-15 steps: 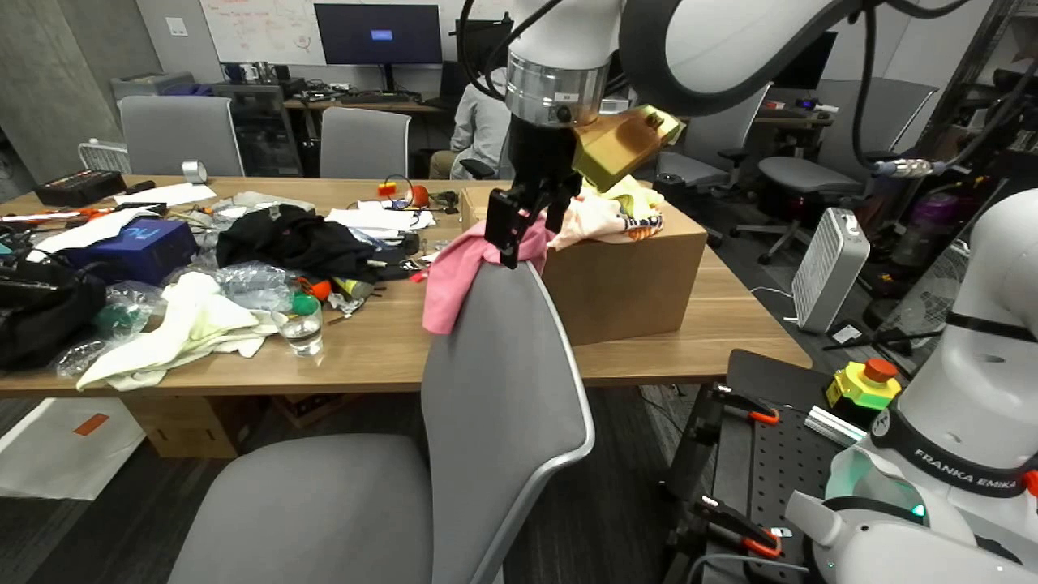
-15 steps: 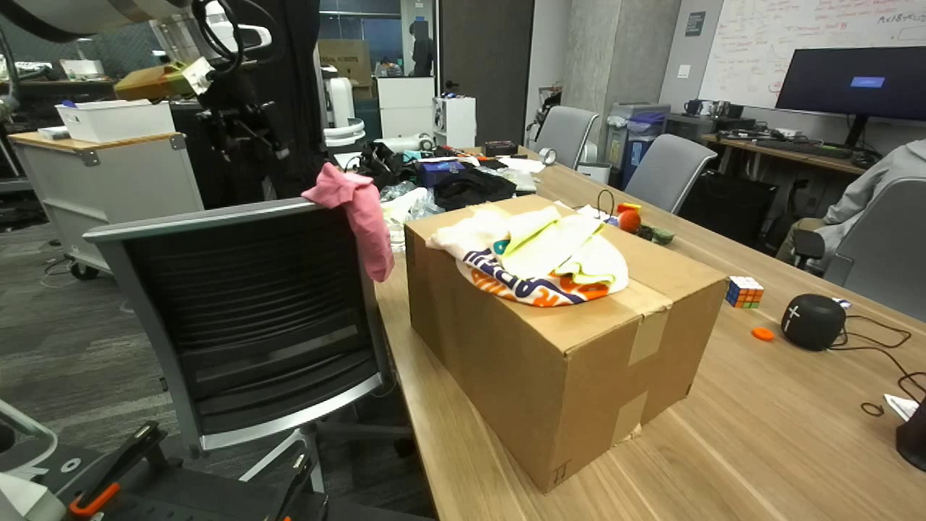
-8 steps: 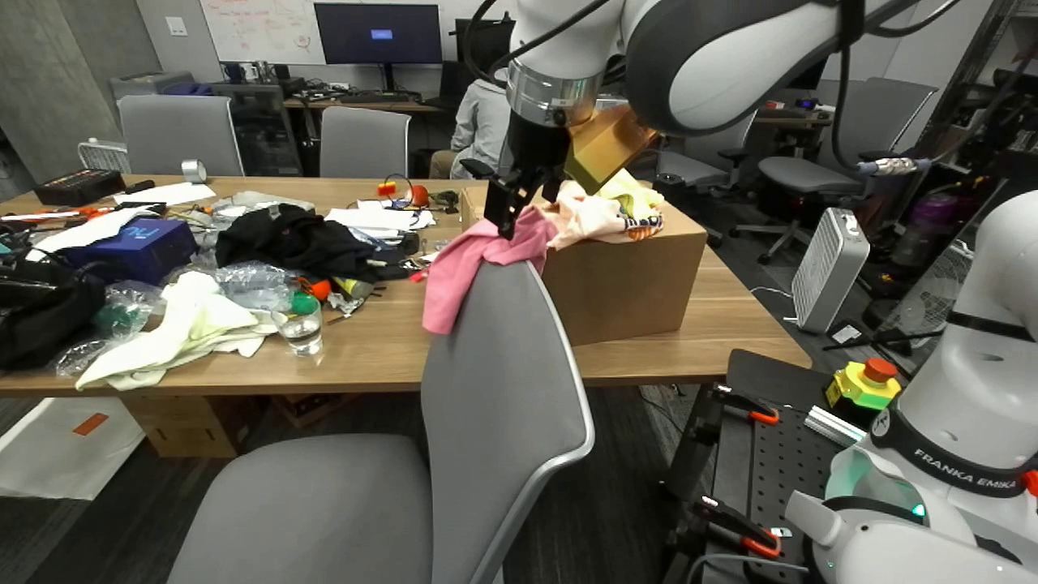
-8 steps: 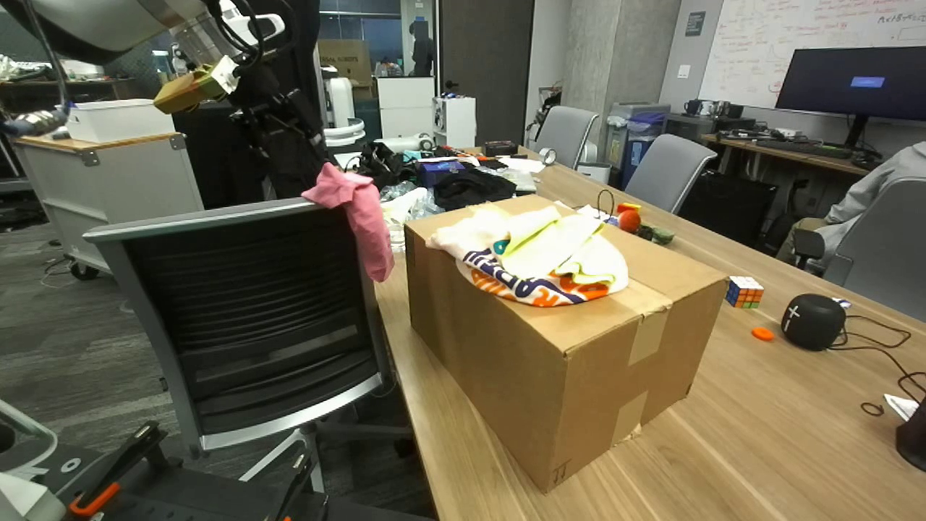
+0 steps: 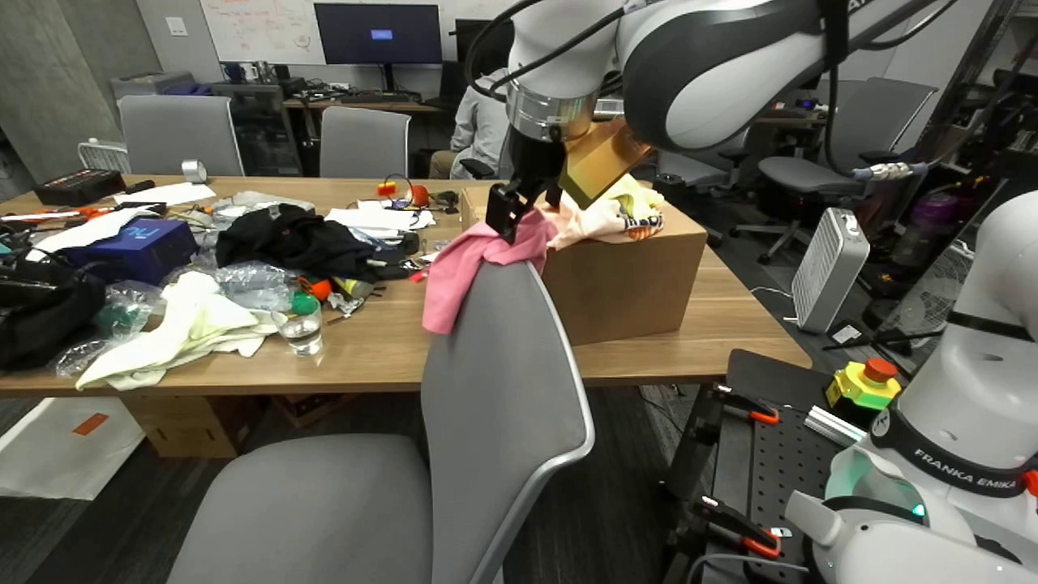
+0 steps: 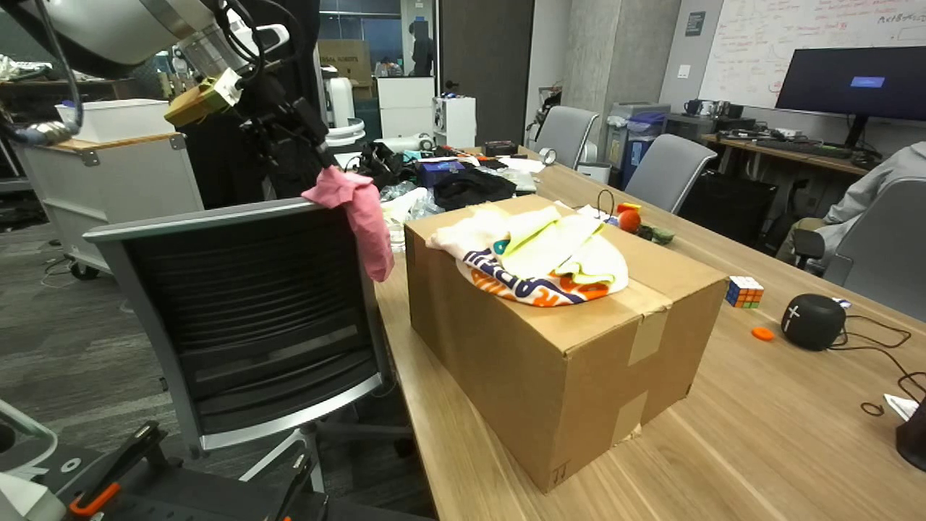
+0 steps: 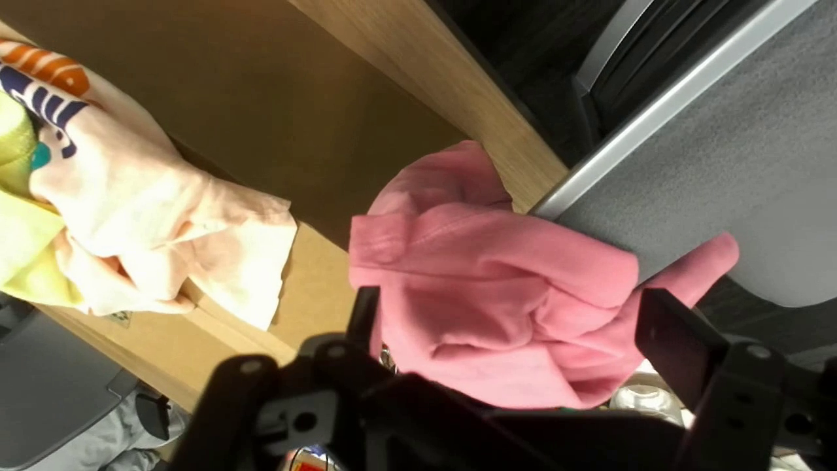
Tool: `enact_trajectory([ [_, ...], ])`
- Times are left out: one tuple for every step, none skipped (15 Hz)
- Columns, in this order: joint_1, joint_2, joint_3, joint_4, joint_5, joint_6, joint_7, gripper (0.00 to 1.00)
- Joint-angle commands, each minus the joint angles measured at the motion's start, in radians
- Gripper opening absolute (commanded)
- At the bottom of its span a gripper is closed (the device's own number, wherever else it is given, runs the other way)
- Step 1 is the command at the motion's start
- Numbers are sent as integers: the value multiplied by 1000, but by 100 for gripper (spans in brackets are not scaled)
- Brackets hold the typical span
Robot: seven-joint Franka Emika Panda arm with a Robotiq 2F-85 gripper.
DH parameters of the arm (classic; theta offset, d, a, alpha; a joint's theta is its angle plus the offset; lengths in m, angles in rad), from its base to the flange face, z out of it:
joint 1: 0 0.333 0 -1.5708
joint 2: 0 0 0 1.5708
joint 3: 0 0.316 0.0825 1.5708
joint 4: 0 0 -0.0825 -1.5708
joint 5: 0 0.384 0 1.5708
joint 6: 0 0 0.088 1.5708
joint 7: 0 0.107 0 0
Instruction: Put the shirts on the chair onto the box
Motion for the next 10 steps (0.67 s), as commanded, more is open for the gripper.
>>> enact_trajectory([
  [-1,38,-10,9,-19,21,41,100],
  [-1,46,-12,13,-26,16,45,100],
  [-1,54,-17,15,-29,17,50,100],
  [-1,61,-20,17,-37,18,55,100],
  [-1,67,-24,21,-45,15,59,100],
  [0,73,-29,26,-47,16,62,100],
  [1,78,-34,28,-50,20,66,100],
  [2,83,-37,33,-50,19,68,100],
  [2,87,-41,36,-49,21,70,100],
  [3,91,-43,40,-50,23,74,100],
])
